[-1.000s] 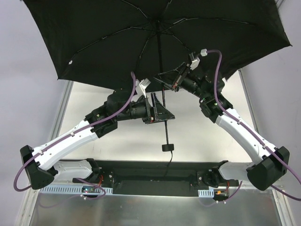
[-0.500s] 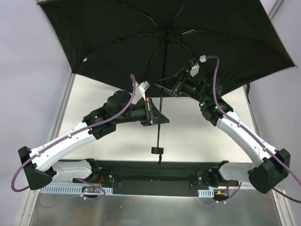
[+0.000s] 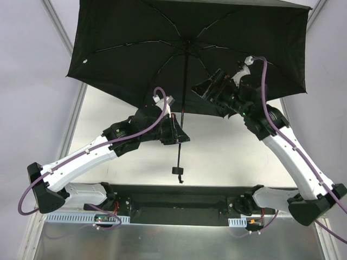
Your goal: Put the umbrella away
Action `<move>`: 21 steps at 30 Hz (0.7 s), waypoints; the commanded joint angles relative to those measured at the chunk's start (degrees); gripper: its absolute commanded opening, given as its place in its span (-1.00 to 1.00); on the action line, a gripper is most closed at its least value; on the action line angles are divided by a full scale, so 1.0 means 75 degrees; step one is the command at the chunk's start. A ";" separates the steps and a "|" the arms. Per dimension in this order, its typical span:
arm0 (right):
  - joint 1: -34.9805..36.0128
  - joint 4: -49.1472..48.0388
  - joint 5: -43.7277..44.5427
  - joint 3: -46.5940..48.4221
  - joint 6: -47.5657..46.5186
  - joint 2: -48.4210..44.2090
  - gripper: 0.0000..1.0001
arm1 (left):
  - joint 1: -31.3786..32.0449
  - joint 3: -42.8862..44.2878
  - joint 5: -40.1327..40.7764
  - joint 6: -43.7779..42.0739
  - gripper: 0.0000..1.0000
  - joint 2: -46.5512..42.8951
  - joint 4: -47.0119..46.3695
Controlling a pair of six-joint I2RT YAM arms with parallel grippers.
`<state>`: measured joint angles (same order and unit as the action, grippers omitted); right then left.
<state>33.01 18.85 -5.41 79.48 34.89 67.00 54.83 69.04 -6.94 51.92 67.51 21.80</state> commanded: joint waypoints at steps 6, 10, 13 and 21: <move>-0.0405 -0.0099 0.0381 0.1846 -0.0235 0.1903 0.76 | 0.0096 0.0334 -0.0188 -0.0442 -1.00 0.0304 -0.0036; -0.0581 -0.0497 0.0393 0.2478 -0.0083 0.2654 0.64 | 0.0107 0.0358 -0.0270 -0.0513 -1.00 0.0409 -0.0036; -0.0617 -0.0708 0.0568 0.3053 -0.0117 0.3135 0.56 | 0.0107 0.0358 -0.0340 -0.0536 -1.00 0.0468 -0.0036; -0.0640 -0.1201 0.1166 0.3804 0.0198 0.3991 0.29 | 0.0096 0.0358 -0.0422 -0.0513 -1.00 0.0480 -0.0036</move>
<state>28.36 14.83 -0.34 104.25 34.52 95.55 54.83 69.93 -8.21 48.66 71.13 21.67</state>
